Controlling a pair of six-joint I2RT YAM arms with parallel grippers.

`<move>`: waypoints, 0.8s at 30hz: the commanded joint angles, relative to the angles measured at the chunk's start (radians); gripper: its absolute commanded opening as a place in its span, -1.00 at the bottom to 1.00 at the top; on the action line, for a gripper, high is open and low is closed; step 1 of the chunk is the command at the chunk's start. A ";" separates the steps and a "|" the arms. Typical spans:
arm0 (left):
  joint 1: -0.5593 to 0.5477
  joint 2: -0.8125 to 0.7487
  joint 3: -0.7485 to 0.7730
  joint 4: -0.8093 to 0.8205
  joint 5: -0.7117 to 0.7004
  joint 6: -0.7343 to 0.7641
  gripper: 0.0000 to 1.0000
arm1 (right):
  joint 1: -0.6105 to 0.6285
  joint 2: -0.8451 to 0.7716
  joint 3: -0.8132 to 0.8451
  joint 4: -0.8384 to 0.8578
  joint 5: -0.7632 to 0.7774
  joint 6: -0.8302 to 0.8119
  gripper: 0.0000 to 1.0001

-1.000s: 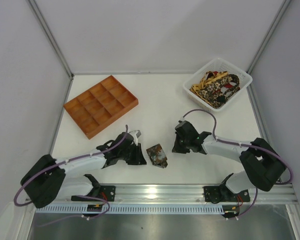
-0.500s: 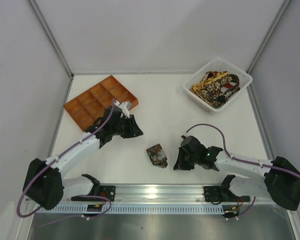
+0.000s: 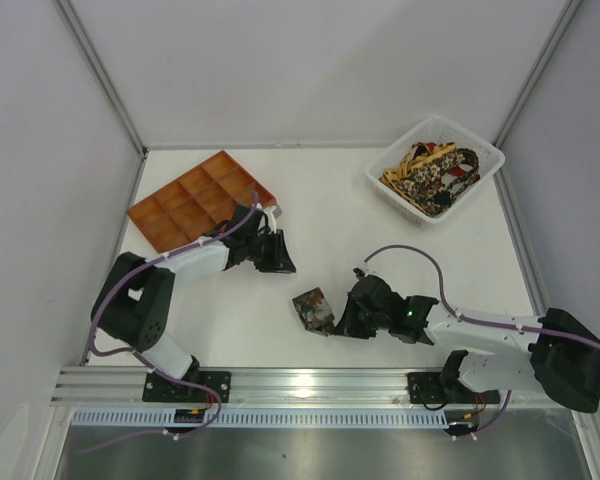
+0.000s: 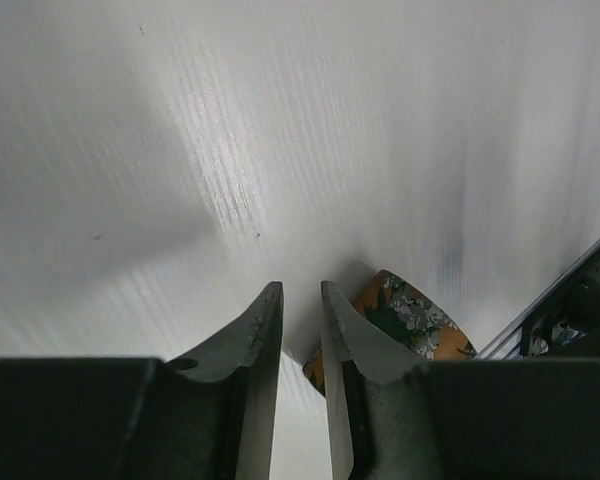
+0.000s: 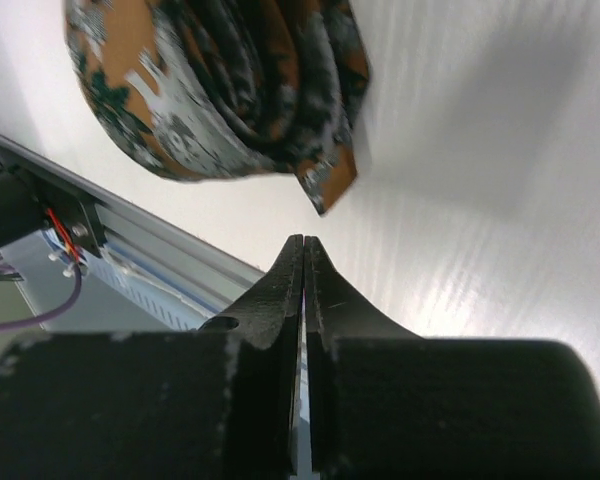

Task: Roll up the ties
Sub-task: Roll the tie

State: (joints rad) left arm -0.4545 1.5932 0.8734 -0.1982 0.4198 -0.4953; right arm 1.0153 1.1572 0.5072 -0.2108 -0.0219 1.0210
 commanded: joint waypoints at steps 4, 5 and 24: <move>-0.027 0.063 0.038 0.045 0.083 0.030 -0.44 | 0.003 0.100 0.090 0.086 0.051 0.033 -1.00; -0.027 0.068 0.038 0.042 0.089 0.038 -0.39 | 0.002 0.114 0.096 0.090 0.048 0.036 -1.00; -0.058 0.064 -0.065 0.086 0.143 0.023 -0.24 | -0.017 0.237 0.129 0.117 0.040 0.022 -1.00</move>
State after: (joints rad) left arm -0.4999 1.6779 0.8394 -0.1623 0.5388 -0.4377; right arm 1.0065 1.3869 0.5964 -0.1337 -0.0036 1.0534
